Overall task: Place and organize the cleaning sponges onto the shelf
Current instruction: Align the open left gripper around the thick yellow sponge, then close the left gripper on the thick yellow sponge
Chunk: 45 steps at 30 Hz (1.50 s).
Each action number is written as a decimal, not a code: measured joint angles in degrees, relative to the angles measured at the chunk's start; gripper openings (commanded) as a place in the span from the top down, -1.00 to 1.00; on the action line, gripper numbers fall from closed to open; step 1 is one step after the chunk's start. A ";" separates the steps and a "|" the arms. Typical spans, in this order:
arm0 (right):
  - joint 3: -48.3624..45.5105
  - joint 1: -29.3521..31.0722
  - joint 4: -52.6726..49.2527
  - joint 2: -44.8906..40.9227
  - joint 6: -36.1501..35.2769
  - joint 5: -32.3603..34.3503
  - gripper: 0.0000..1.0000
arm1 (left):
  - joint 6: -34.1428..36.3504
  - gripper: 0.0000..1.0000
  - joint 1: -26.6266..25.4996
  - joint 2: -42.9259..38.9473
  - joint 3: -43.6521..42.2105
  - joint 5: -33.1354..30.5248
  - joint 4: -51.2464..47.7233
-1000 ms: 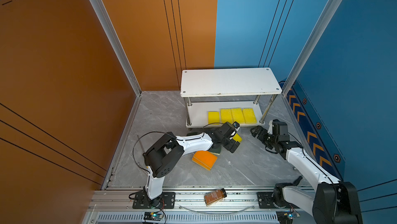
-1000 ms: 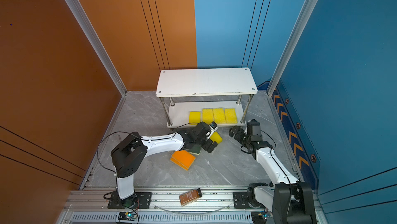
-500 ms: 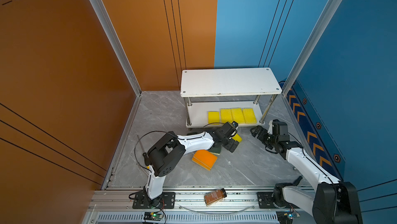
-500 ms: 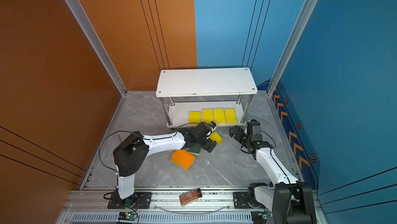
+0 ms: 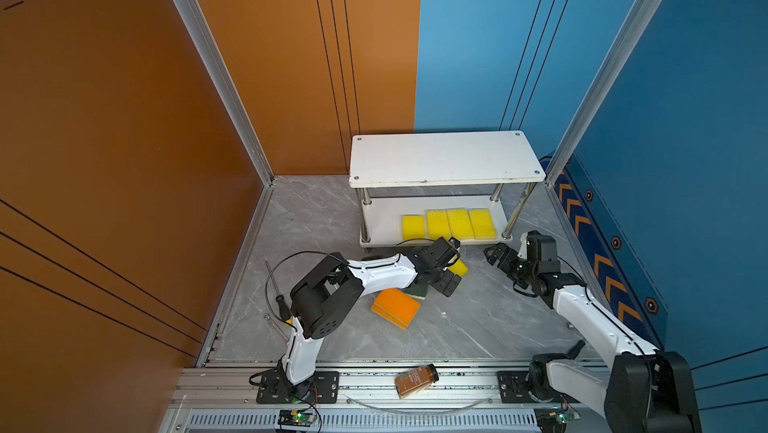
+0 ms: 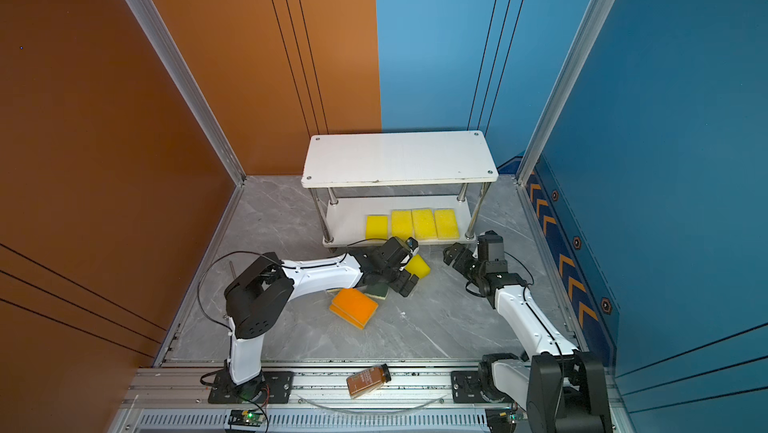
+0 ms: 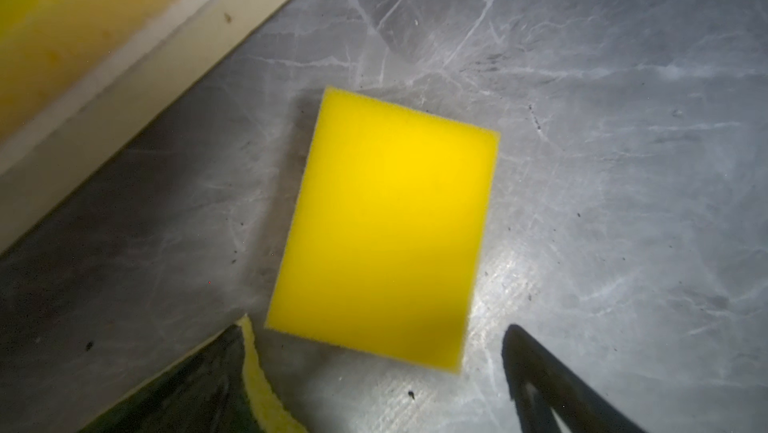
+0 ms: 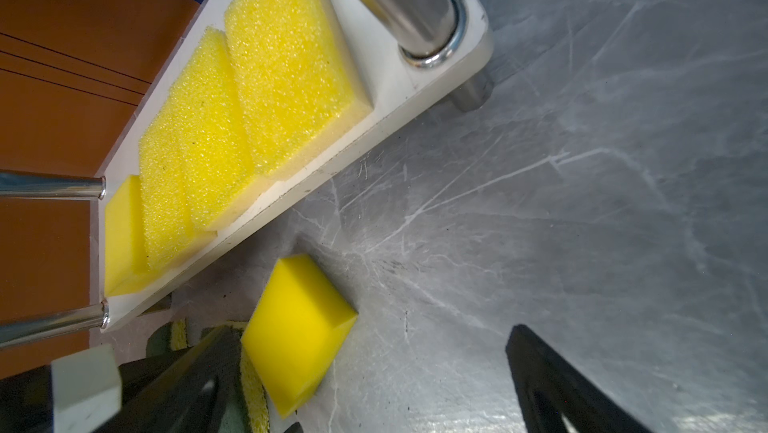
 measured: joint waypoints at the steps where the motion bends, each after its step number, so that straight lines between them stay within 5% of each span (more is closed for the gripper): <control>1: 0.00 0.00 -0.02 0.00 -0.02 0.00 -1.00 | 0.00 -0.96 0.00 0.22 0.35 0.07 -0.17; 45: 0.00 -0.09 -0.02 0.00 -0.02 0.00 -1.00 | 1.57 -0.96 -0.07 5.75 8.04 0.46 -5.31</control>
